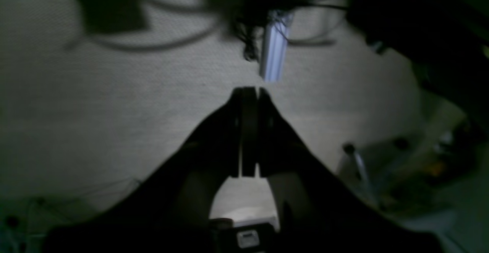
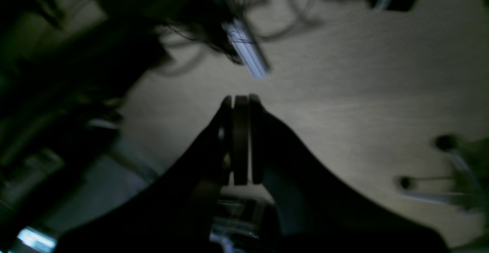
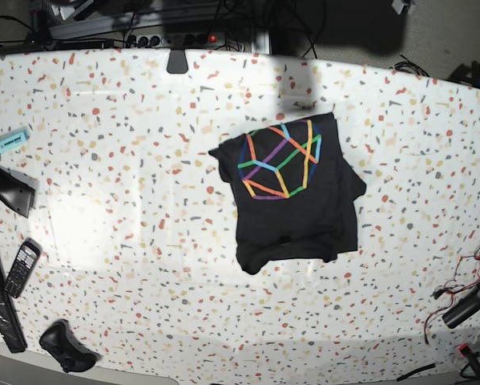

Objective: Fold the T-shirt properly

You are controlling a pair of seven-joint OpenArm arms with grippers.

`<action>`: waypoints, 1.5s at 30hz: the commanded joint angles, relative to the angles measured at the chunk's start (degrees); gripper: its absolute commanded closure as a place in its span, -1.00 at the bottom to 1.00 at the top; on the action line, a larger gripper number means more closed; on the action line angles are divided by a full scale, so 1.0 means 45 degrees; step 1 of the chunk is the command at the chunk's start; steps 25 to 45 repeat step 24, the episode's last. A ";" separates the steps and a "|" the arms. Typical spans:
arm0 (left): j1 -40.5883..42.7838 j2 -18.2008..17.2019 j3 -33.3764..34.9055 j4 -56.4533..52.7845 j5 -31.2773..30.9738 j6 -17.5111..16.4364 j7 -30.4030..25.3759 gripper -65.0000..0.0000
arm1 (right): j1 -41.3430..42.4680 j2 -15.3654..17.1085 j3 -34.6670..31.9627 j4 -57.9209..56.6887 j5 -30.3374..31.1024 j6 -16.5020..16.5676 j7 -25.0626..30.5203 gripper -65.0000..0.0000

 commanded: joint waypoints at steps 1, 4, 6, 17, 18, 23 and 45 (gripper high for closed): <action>-0.0015 -0.0058 0.0151 -0.0112 0.0160 0.0180 -0.0151 1.00 | 0.0306 0.0287 -0.0325 -0.0418 -0.0160 0.0015 0.0316 1.00; -0.0636 0.0257 0.0534 -0.0627 0.0296 0.1117 -0.0083 1.00 | 0.1379 0.0364 -0.1627 -0.1501 -0.1078 -0.0583 0.1452 1.00; -0.1088 0.0515 0.0559 -0.1049 0.0495 0.1491 -0.0087 1.00 | 0.1894 0.0223 -0.2594 -0.1821 -0.1651 -0.1224 0.2200 1.00; -0.3109 0.1778 0.0559 -0.3599 0.1166 0.1753 0.0058 1.00 | 0.3871 -0.1467 -0.6484 -0.2929 -0.2963 -0.4163 0.3463 1.00; -0.3133 0.1792 0.0559 -0.3672 0.1243 0.1778 0.0049 1.00 | 0.3963 -0.1588 -0.6547 -0.3026 -0.3113 -0.4163 0.3478 1.00; -0.3094 0.1797 0.0559 -0.3677 0.1239 0.1904 0.0053 1.00 | 0.4027 -0.1758 -0.6577 -0.3099 -0.3128 -0.4163 0.3555 1.00; -0.3094 0.1802 0.0559 -0.3672 0.1239 0.1904 0.0053 1.00 | 0.4022 -0.1734 -0.6577 -0.3099 -0.3128 -0.4163 0.3551 1.00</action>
